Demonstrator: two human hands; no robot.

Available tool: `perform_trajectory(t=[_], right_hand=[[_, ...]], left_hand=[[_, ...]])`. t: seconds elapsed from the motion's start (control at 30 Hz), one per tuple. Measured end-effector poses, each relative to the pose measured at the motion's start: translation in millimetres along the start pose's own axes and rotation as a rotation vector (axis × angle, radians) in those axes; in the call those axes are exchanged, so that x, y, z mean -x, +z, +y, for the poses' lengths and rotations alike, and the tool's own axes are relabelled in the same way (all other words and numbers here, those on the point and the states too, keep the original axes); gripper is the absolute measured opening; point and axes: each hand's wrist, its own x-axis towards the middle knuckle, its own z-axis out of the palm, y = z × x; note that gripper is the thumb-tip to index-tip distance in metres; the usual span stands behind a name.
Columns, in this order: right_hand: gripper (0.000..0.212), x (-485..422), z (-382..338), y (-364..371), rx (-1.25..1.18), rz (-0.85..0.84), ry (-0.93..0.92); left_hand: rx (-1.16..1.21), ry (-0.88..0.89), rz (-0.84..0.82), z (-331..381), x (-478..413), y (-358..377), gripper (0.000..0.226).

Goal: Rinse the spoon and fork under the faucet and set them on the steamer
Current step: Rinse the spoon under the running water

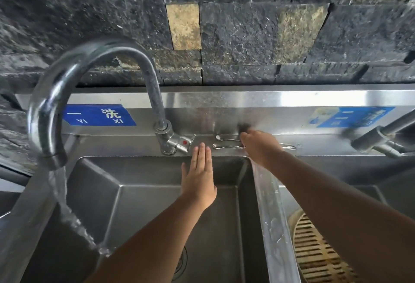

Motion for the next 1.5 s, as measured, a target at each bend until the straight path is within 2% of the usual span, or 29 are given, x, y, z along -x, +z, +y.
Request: perform_trajectory(t=[0.23, 0.4, 0.53, 0.73, 0.83, 0.93, 1.1, 1.17, 1.3, 1.33, 1.43, 1.5], right_hand=[[0.015, -3, -4, 1, 0.096, -0.017, -0.038], [0.024, 11, -4, -13, -0.005, -0.018, -0.014], [0.018, 31, -14, -34, -0.103, 0.009, 0.023], [0.017, 80, -76, -46, -0.372, -0.092, 0.111], [0.019, 100, -119, -44, -0.502, -0.139, 0.130], [0.010, 116, -166, -47, -0.627, -0.135, 0.127], [0.015, 122, -250, -60, -0.850, -0.157, 0.140], [0.014, 119, -277, -65, -0.943, -0.188, 0.136], [0.012, 115, -315, -72, -0.967, -0.138, 0.158], [0.014, 115, -322, -74, -0.961, -0.129, 0.165], [0.010, 116, -335, -78, -0.979, -0.133, 0.207], [0.003, 117, -339, -79, -1.027, -0.142, 0.239]], left_hand=[[0.046, 0.025, -0.035, -3, 1, -6, 0.104], [0.060, 0.039, -0.152, -7, -5, -25, 0.097], [0.091, 0.052, -0.202, -10, 4, -46, 0.088], [0.494, 0.034, -0.035, -23, 53, -68, 0.068], [0.651, -0.095, -0.023, -40, 81, -79, 0.061], [0.852, -0.222, -0.005, -63, 109, -91, 0.047], [0.978, -0.241, 0.041, -109, 155, -111, 0.024], [1.038, -0.270, 0.029, -127, 172, -118, 0.025], [1.494, -0.489, -0.136, -156, 194, -123, 0.019], [1.543, -0.509, -0.147, -161, 197, -123, 0.021], [1.583, -0.533, -0.139, -167, 206, -122, 0.018], [1.575, -0.534, -0.070, -167, 210, -121, 0.021]])
